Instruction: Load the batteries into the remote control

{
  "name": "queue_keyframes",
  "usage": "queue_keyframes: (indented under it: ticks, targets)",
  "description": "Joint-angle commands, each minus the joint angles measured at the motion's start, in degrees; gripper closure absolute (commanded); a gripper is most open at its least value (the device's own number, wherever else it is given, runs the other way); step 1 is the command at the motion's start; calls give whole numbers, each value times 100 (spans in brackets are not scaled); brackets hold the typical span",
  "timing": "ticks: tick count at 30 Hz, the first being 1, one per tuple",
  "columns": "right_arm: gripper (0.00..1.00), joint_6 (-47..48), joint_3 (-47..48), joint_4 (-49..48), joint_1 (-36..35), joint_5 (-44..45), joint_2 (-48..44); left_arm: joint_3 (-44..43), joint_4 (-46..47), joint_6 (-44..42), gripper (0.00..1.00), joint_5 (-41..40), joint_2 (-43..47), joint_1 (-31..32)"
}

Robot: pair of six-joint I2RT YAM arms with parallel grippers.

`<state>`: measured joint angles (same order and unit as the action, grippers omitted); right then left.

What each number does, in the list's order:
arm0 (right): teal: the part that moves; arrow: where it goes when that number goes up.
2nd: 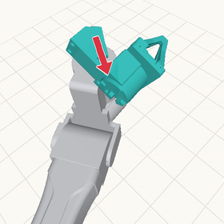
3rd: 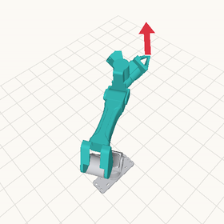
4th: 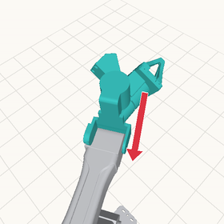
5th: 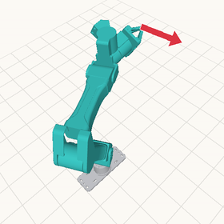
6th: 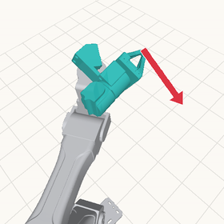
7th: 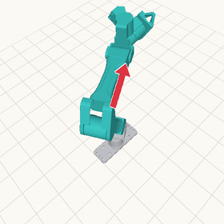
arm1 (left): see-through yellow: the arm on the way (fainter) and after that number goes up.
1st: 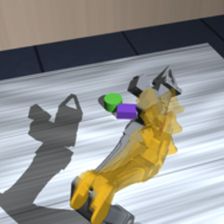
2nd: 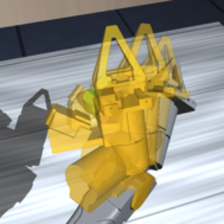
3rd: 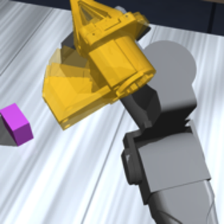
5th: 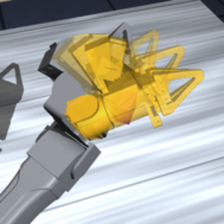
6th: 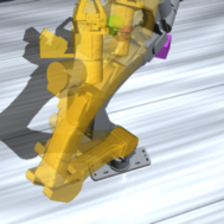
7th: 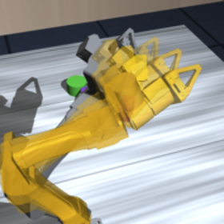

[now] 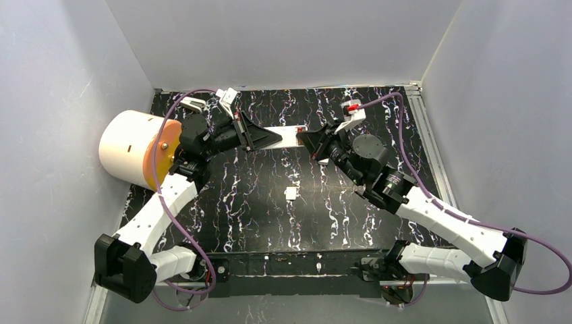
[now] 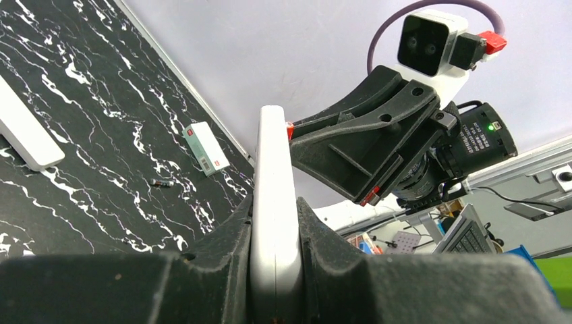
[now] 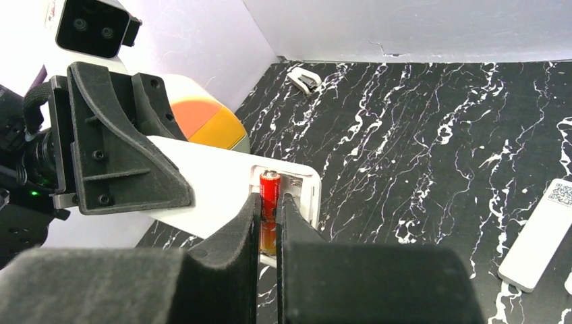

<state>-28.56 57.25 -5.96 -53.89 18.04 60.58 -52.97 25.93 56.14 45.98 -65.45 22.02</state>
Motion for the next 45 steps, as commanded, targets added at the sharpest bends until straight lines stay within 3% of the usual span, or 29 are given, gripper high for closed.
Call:
queue_keyframes:
  ticks: [1, 16, 22, 37, 45]
  targets:
    - [99, 220, -429, 1067, -54, -722, 227, -165, 1530, 209, 100, -366, 462, 31]
    - [99, 862, -761, 1183, -60, -386, 274, -465, 1853, 749, 100, -373, 454, 35]
    - [99, 651, -1100, 653, -61, -402, 243, -443, 2038, 921, 100, -331, 509, 33]
    - [99, 302, -1386, 645, -63, -583, 379, -202, 3008, 1124, 100, -574, 507, 33]
    - [99, 26, -1203, 920, -66, -548, 683, -192, 3089, 1099, 100, -652, 527, 36]
